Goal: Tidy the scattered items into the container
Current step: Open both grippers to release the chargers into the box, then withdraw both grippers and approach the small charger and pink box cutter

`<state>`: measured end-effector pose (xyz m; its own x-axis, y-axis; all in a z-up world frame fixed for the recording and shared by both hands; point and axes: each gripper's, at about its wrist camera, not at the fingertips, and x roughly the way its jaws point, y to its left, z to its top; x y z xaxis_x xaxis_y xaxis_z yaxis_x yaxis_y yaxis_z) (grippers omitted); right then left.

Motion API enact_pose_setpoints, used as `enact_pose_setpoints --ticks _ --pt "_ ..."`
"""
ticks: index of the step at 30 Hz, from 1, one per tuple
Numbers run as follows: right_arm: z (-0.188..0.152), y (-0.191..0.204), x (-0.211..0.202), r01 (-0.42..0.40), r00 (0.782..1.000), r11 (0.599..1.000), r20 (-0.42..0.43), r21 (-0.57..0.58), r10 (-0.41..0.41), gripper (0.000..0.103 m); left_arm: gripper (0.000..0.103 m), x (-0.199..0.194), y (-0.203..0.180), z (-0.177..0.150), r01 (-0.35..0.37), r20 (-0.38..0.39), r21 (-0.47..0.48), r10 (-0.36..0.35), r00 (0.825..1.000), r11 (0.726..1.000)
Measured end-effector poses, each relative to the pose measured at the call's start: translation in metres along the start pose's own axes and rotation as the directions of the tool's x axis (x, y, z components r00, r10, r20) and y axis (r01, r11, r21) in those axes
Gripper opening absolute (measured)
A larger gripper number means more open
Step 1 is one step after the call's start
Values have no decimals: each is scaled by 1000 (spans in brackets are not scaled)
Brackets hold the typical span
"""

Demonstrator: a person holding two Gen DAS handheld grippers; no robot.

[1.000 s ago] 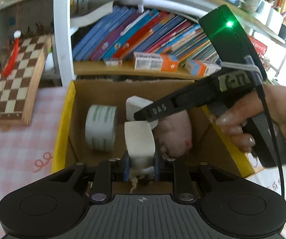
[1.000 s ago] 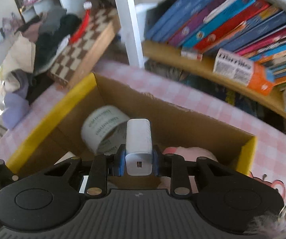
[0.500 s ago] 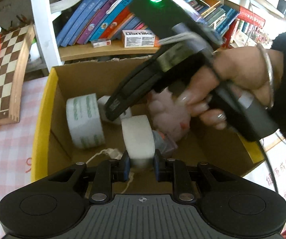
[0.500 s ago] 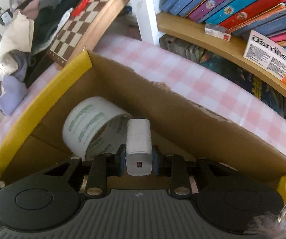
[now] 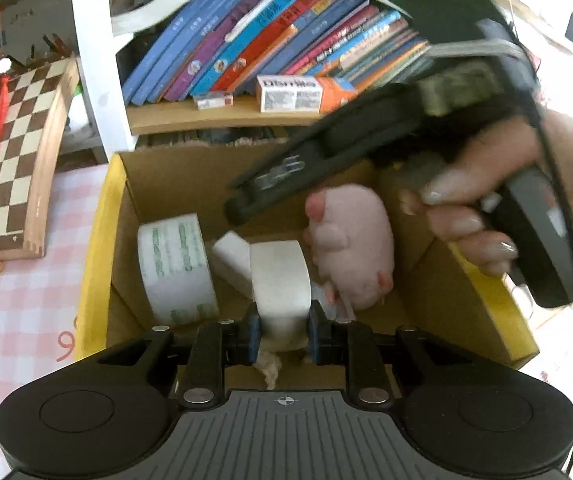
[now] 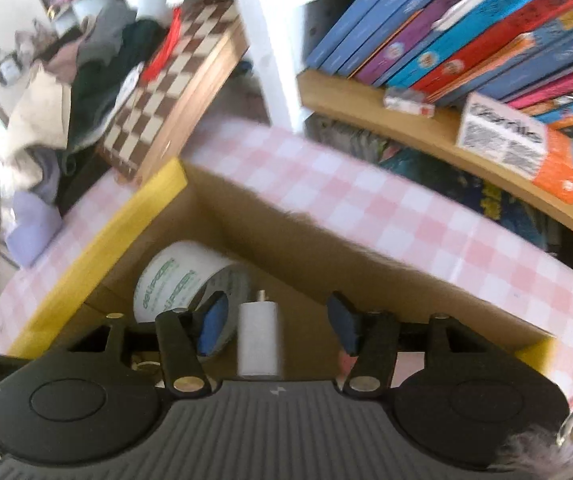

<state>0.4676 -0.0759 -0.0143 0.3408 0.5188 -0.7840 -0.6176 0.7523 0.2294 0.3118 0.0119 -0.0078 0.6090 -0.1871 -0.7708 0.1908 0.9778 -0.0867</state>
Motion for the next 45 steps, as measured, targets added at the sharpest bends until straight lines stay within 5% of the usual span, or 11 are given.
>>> enact_pose_setpoints --ticks 10,16,23,45 --pt "-9 -30 -39 -55 995 986 86 159 42 59 22 13 -27 6 60 -4 54 -59 998 997" --pt "-14 -29 -43 -77 993 982 97 174 61 59 22 20 -16 22 28 17 26 -28 999 999" --pt "-15 -28 -46 -85 992 980 109 178 67 59 41 24 1 32 -7 32 -40 8 999 999" --pt "-51 22 -101 -70 984 985 172 155 43 59 60 -79 -1 -11 -6 239 -7 7 971 1000"
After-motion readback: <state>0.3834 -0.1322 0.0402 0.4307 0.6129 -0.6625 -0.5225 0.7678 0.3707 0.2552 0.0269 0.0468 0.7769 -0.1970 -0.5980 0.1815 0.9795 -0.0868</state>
